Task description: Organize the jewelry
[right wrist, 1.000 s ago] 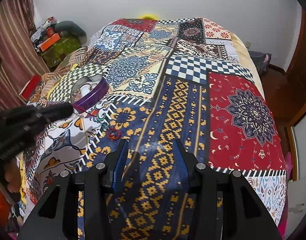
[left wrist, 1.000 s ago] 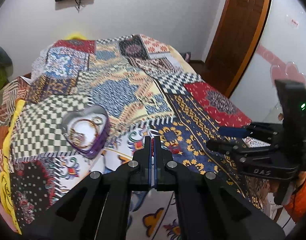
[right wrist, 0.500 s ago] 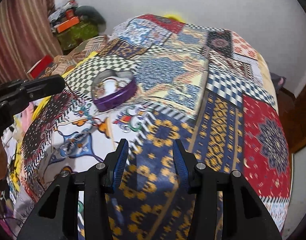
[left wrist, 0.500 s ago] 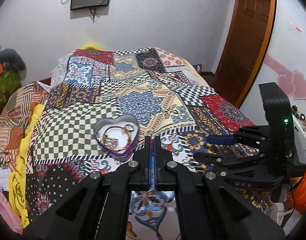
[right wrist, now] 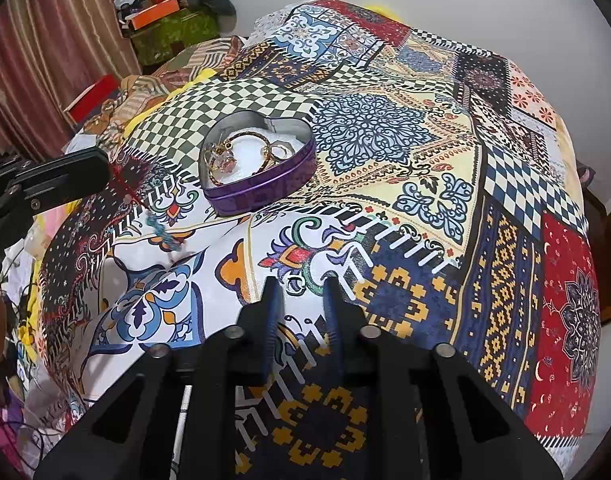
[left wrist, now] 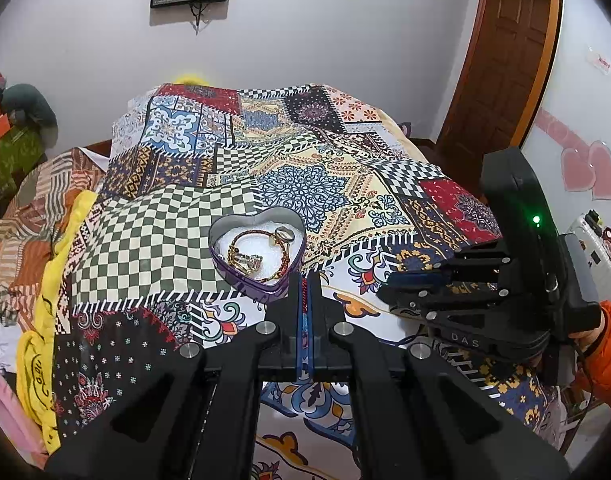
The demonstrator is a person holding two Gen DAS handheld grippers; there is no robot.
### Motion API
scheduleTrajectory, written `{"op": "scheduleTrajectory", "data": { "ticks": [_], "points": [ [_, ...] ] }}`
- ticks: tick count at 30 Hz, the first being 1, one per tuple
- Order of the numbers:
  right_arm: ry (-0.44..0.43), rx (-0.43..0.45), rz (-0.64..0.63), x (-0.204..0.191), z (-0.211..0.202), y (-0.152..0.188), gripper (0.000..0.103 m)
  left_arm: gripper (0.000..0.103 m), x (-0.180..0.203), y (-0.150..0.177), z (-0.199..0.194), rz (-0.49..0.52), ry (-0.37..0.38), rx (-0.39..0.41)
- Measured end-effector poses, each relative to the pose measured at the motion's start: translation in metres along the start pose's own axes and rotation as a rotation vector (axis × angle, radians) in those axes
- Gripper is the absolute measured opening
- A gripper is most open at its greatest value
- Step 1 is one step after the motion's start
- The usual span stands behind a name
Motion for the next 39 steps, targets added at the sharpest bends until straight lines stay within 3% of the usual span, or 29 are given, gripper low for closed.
{"op": "scheduleTrajectory", "data": {
  "ticks": [7,16,19,21,23,31,35,39],
  "points": [
    [0.025,0.007,-0.006,-0.001,-0.001,-0.001,0.003,0.000,0.001,-0.001,0.003,-0.002,0.004,-0.001],
    [0.015,0.070,0.046,0.007,-0.027,-0.007,0.003,0.000,-0.005,-0.017,-0.010,-0.009,-0.009,0.038],
    [-0.044,0.055,0.043,0.003,-0.030,-0.007,0.003,0.000,-0.007,-0.019,-0.014,-0.016,-0.009,0.049],
    [-0.072,0.015,0.045,0.001,-0.024,-0.005,0.010,0.000,-0.008,-0.017,-0.015,-0.017,-0.008,0.051],
    [-0.052,0.005,0.041,0.001,-0.018,-0.005,0.020,0.000,-0.008,-0.016,-0.014,-0.014,-0.009,0.049],
    [0.012,-0.020,-0.001,-0.001,0.005,-0.006,0.020,0.000,-0.012,-0.010,-0.007,-0.009,-0.006,0.038],
    [0.038,-0.018,-0.052,-0.008,0.006,-0.004,0.010,0.000,-0.014,-0.010,-0.003,-0.011,-0.003,0.035],
    [0.047,-0.012,-0.054,-0.008,0.006,-0.004,0.009,0.000,-0.017,-0.013,0.000,-0.018,0.003,0.034]
  ]
}}
Point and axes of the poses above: each gripper's, at about its wrist camera, not at the fingertips, and z roughly the way its jaws point, x to its right, y to its underside, the point moved 9 cm from there along z, roughly the way its jaws point, and after that the axes turned 13 degrees about -x, right-handed, at the moved point
